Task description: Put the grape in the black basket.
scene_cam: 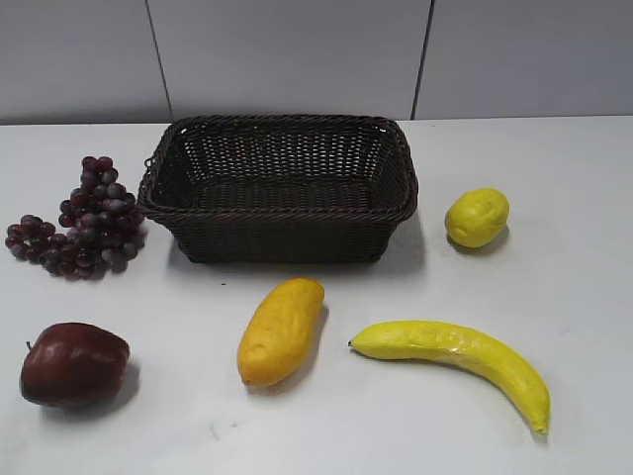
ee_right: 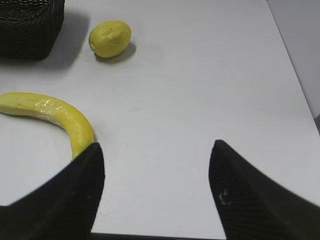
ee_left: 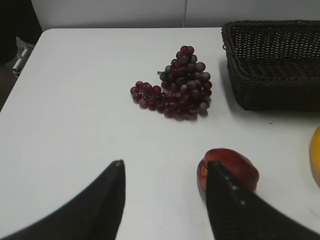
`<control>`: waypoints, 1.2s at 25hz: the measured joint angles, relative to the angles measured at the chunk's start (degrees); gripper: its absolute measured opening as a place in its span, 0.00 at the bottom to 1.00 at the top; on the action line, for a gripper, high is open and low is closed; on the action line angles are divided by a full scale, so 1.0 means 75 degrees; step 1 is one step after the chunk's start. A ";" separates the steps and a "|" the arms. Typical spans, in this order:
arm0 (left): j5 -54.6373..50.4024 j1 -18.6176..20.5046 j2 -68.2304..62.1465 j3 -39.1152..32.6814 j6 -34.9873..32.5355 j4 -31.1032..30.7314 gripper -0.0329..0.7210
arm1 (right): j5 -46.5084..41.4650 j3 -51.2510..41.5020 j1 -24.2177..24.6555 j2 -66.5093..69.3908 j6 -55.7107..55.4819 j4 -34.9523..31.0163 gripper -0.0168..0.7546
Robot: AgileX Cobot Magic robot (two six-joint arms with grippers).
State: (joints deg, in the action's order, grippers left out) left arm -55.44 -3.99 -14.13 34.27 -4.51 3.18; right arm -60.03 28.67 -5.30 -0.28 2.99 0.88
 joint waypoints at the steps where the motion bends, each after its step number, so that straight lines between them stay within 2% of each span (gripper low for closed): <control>1: 0.0093 0.0000 -0.0281 0.0096 0.0000 0.0000 0.68 | 0.0000 0.0000 0.0000 0.0000 0.0000 0.0000 0.67; 10: 0.0405 0.0000 -0.3155 0.1328 0.0000 -0.0008 0.68 | 0.0000 0.0000 0.0000 0.0000 0.0000 0.0000 0.67; 19: 0.0314 0.0000 -0.6315 0.3543 0.0000 0.0014 0.68 | 0.0000 0.0000 0.0000 0.0000 -0.0007 0.0000 0.67; 22: 0.0080 0.0000 -0.7357 0.4260 0.0000 0.0111 0.73 | 0.0000 0.0000 0.0000 0.0000 -0.0007 0.0000 0.67; 26: -0.0211 0.0000 -0.8656 0.4893 0.0000 0.0578 0.88 | 0.0000 0.0000 0.0000 0.0000 -0.0007 0.0000 0.67; 30: -0.0203 -0.0067 -0.9774 0.5161 -0.0151 0.0951 0.91 | 0.0000 0.0000 0.0000 0.0000 -0.0007 0.0000 0.67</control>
State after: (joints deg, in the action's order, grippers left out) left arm -56.96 -4.49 -87.44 72.97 -5.64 10.32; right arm -60.03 28.67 -5.30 -0.28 2.94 0.88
